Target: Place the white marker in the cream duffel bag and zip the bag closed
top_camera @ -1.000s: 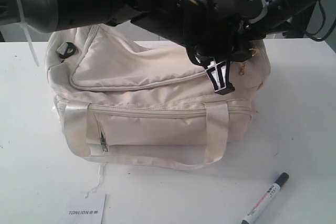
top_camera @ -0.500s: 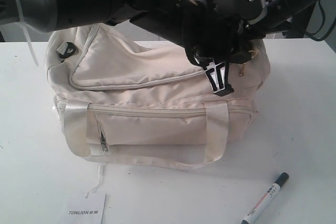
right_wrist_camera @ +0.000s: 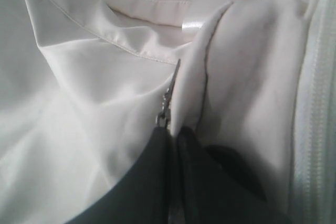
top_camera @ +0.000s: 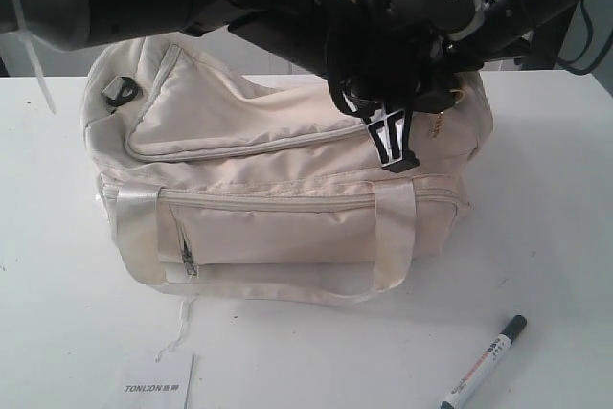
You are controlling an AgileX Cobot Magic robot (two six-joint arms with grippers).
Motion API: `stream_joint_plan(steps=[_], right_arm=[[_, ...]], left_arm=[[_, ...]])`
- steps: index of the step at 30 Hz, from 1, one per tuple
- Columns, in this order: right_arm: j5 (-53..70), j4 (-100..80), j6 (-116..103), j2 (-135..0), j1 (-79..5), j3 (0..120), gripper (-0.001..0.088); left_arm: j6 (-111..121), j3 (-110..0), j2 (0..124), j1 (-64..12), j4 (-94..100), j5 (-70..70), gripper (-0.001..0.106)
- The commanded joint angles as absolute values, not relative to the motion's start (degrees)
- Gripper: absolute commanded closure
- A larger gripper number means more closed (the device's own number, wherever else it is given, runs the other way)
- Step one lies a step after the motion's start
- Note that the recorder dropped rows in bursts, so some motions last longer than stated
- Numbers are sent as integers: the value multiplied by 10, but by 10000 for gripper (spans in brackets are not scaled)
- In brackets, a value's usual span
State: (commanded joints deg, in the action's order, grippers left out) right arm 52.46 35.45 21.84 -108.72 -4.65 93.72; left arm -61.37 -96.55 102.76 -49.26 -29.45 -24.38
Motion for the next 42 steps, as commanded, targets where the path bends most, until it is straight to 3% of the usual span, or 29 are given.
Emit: stream_joint_plan(steps=[42], right_arm=[[526,345,217,-1087,-45,937,868]], left_arm=[[-535,-965,1013,-493,-213,-325,1053]])
